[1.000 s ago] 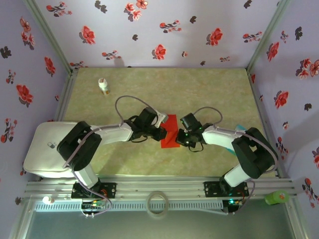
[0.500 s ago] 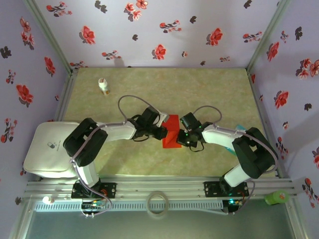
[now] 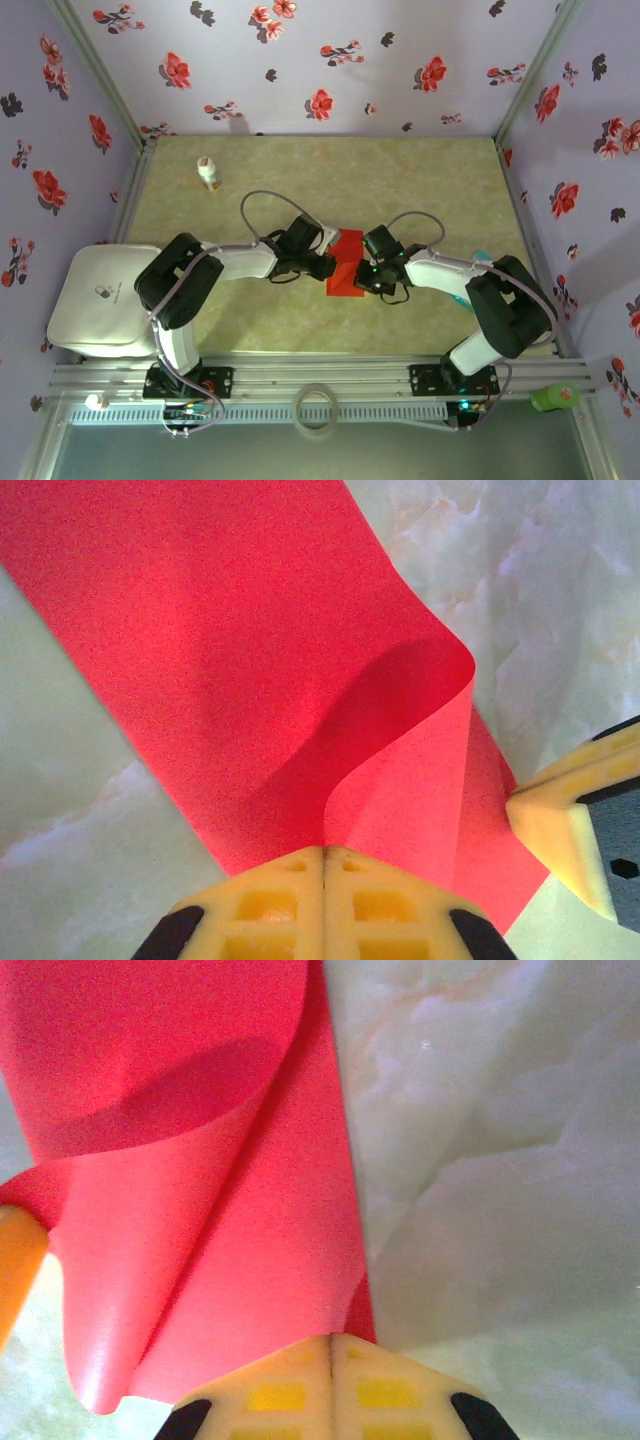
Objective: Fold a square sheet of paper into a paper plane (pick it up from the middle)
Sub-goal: Fold the triangle a second time at the center of the table.
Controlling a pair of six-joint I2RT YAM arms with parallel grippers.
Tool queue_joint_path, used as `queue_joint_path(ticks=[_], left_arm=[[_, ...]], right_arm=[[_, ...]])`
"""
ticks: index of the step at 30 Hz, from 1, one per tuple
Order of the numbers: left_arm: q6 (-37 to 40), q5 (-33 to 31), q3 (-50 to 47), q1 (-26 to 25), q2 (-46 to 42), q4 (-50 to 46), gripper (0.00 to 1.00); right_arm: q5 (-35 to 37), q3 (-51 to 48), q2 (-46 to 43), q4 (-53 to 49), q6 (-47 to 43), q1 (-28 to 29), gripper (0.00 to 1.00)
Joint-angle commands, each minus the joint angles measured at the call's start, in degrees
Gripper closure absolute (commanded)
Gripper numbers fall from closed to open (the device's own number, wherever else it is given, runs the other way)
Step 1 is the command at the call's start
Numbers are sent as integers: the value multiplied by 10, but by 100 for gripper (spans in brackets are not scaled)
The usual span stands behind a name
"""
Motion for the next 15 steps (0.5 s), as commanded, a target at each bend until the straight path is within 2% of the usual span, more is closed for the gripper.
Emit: queue_joint_path(ticks=[1,6,10,15], left_arm=[[11,0,12,5,5,-2,100],[9,1,12,5,4,-2,100],[5,1,11,5,4,1,100],[4,2,11,6,-1,-2,100]], right_arm=[[-22,3,-22,45,24,2,97],[-61,-17,-12,126,63,4,95],[-66,-17,21,133,75,7,97],[-53,-36,16,125,75,9,97]])
